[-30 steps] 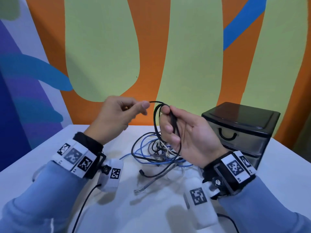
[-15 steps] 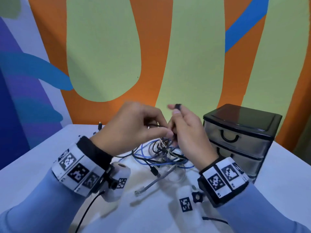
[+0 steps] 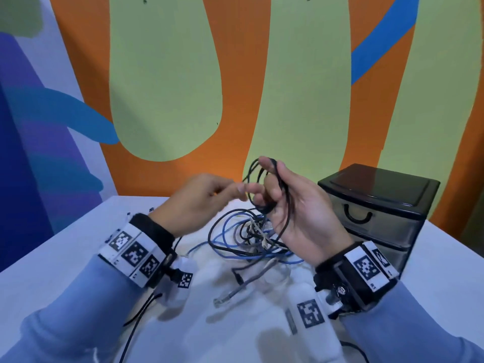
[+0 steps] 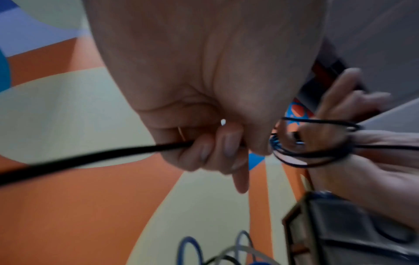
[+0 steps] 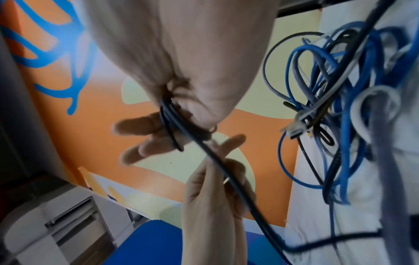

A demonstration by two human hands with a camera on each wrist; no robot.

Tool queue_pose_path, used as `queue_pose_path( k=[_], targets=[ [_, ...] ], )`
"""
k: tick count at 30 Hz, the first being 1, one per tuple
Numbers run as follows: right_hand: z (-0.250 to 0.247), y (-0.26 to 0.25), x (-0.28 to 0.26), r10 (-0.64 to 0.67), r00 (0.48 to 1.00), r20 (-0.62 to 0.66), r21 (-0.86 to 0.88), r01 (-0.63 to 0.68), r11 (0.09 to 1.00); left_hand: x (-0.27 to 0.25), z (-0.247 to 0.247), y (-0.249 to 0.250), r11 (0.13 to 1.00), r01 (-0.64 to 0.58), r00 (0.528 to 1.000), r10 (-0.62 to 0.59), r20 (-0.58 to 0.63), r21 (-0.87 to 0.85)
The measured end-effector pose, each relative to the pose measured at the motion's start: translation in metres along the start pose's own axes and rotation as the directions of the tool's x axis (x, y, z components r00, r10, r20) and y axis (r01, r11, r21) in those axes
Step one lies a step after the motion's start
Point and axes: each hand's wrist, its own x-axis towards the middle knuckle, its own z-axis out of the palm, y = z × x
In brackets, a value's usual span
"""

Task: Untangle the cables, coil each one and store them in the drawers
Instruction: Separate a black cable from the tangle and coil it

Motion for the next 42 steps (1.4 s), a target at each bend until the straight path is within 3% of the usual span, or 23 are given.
queue_pose_path(
  k=[3, 8, 10, 12, 13, 14, 16, 18, 21, 24, 27, 31, 39, 42],
  targets=[
    [-0.006, 0.001, 0.004, -0.130, 0.989, -0.071, 0.042, 0.133, 0.990, -0.002, 0.012, 0.018, 0.997, -0.025, 0.985, 0.012, 0.171, 0.073],
    [-0.012, 0.006, 0.009, -0.320, 0.930, -0.178, -0.243, 0.274, 0.931, -0.011, 0.010, 0.039, 0.956, -0.187, 0.975, 0.152, 0.165, 0.227],
    [-0.016, 0.006, 0.009, -0.384, 0.911, -0.153, -0.511, 0.259, 0.819, -0.013, 0.006, 0.042, 0.966, -0.190, 0.978, 0.170, 0.122, 0.177],
    [-0.022, 0.009, 0.008, -0.386, 0.917, -0.100, -0.773, 0.173, 0.611, -0.015, 0.002, 0.047, 0.973, -0.218, 0.976, 0.215, 0.047, 0.082],
    [-0.024, 0.010, 0.008, -0.353, 0.931, -0.090, -0.833, 0.124, 0.539, -0.015, -0.001, 0.047, 0.972, -0.234, 0.972, 0.234, -0.004, 0.018],
    [-0.024, 0.012, 0.007, -0.288, 0.954, -0.086, -0.839, 0.087, 0.538, -0.014, -0.004, 0.045, 0.967, -0.250, 0.968, 0.247, -0.051, -0.044],
    [-0.020, 0.014, 0.006, -0.113, 0.993, -0.035, -0.747, 0.049, 0.663, -0.012, -0.012, 0.039, 0.954, -0.269, 0.957, 0.249, -0.146, -0.135],
    [-0.015, 0.011, 0.004, 0.042, 0.998, 0.042, -0.642, -0.005, 0.767, -0.010, -0.017, 0.029, 0.941, -0.243, 0.955, 0.190, -0.227, -0.236],
    [-0.010, 0.006, 0.001, 0.201, 0.976, 0.084, -0.569, -0.119, 0.813, -0.007, -0.020, 0.019, 0.911, -0.228, 0.954, 0.138, -0.266, -0.344],
    [-0.010, 0.008, 0.000, 0.279, 0.958, 0.071, -0.507, -0.207, 0.837, -0.004, -0.017, 0.009, 0.939, -0.251, 0.939, 0.177, -0.296, -0.237],
    [-0.010, 0.010, 0.000, 0.284, 0.956, 0.067, -0.406, -0.234, 0.883, -0.001, -0.006, 0.006, 0.955, -0.206, 0.964, 0.160, -0.213, -0.215],
    [-0.008, 0.009, 0.000, 0.189, 0.981, 0.049, -0.339, -0.161, 0.927, 0.000, 0.005, 0.008, 0.950, -0.160, 0.985, 0.138, -0.101, -0.266],
    [-0.005, 0.014, 0.002, 0.132, 0.991, 0.004, -0.172, -0.129, 0.977, 0.002, 0.015, 0.019, 0.943, -0.193, 0.968, 0.137, -0.212, -0.273],
    [-0.006, 0.016, 0.001, 0.095, 0.995, -0.012, -0.195, -0.096, 0.976, 0.002, 0.015, 0.018, 0.933, -0.195, 0.966, 0.130, -0.222, -0.302]
  ],
)
